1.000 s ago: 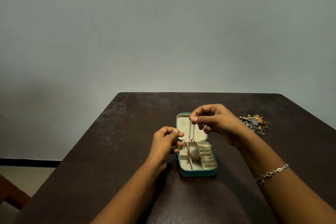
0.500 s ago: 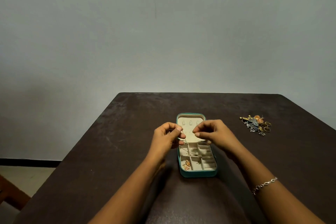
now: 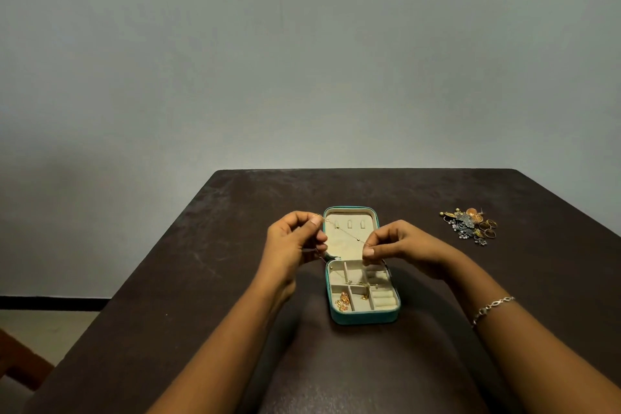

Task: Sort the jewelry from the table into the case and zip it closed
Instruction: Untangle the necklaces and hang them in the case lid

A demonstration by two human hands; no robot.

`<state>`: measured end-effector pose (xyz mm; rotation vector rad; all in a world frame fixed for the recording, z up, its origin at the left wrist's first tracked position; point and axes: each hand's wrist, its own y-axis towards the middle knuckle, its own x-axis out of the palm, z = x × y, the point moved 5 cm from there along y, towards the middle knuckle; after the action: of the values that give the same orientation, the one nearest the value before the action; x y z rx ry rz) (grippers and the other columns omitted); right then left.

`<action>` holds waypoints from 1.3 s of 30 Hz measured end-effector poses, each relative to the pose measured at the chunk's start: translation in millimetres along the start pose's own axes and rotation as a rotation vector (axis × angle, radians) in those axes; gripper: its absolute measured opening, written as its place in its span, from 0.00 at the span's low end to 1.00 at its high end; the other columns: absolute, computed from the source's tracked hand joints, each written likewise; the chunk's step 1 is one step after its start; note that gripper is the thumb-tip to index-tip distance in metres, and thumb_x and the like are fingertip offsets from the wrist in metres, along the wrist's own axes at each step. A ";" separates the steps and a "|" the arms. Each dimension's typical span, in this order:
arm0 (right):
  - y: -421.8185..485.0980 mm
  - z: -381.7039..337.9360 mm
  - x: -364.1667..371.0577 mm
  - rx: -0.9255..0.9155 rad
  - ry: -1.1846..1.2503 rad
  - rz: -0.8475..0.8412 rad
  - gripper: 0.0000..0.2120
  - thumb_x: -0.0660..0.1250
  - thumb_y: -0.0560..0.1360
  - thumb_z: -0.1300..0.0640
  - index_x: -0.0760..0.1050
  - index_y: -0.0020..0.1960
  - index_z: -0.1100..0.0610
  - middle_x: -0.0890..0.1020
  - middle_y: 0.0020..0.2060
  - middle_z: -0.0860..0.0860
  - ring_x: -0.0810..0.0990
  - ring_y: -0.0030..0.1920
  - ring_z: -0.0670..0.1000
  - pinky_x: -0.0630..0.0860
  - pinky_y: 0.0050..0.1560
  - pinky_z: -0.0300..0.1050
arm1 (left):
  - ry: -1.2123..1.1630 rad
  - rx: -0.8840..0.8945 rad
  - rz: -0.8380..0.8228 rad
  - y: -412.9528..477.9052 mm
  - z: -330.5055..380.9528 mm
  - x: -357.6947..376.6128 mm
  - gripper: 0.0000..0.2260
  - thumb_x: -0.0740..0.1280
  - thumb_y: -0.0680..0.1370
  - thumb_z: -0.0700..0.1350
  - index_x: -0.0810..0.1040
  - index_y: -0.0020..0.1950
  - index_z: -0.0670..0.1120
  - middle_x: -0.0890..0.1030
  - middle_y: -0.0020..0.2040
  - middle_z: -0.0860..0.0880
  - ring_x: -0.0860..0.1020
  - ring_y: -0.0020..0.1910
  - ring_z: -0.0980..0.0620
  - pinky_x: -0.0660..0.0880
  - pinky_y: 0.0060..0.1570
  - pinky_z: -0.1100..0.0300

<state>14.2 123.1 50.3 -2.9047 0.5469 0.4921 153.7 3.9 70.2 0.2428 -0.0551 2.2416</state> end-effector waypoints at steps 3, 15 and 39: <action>-9.2 4.4 -11.8 0.027 0.023 0.031 0.03 0.67 0.71 0.66 0.79 0.44 0.65 0.82 0.39 0.56 0.81 0.43 0.51 0.78 0.48 0.40 | -0.035 0.001 0.020 0.8 6.6 -4.3 0.05 0.63 0.77 0.39 0.77 0.43 0.43 0.77 0.29 0.50 0.76 0.28 0.56 0.77 0.31 0.63; -53.6 16.1 -28.8 0.143 0.324 0.251 0.03 0.65 0.71 0.69 0.77 0.42 0.64 0.79 0.34 0.56 0.81 0.34 0.49 0.77 0.32 0.37 | -0.064 0.035 -0.018 -6.2 38.7 -1.6 0.04 0.64 0.76 0.40 0.77 0.42 0.45 0.76 0.28 0.51 0.74 0.26 0.56 0.77 0.30 0.62; -172.2 30.0 7.0 0.057 0.447 0.527 0.05 0.66 0.69 0.74 0.72 0.41 0.68 0.74 0.28 0.58 0.76 0.25 0.51 0.74 0.24 0.40 | 0.544 -0.135 -0.482 53.2 67.0 90.8 0.04 0.66 0.73 0.33 0.79 0.42 0.39 0.77 0.26 0.50 0.76 0.24 0.57 0.77 0.28 0.65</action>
<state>76.3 285.8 33.7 -2.7920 1.3748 -0.1369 67.2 31.6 155.8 -0.3930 0.1310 1.7470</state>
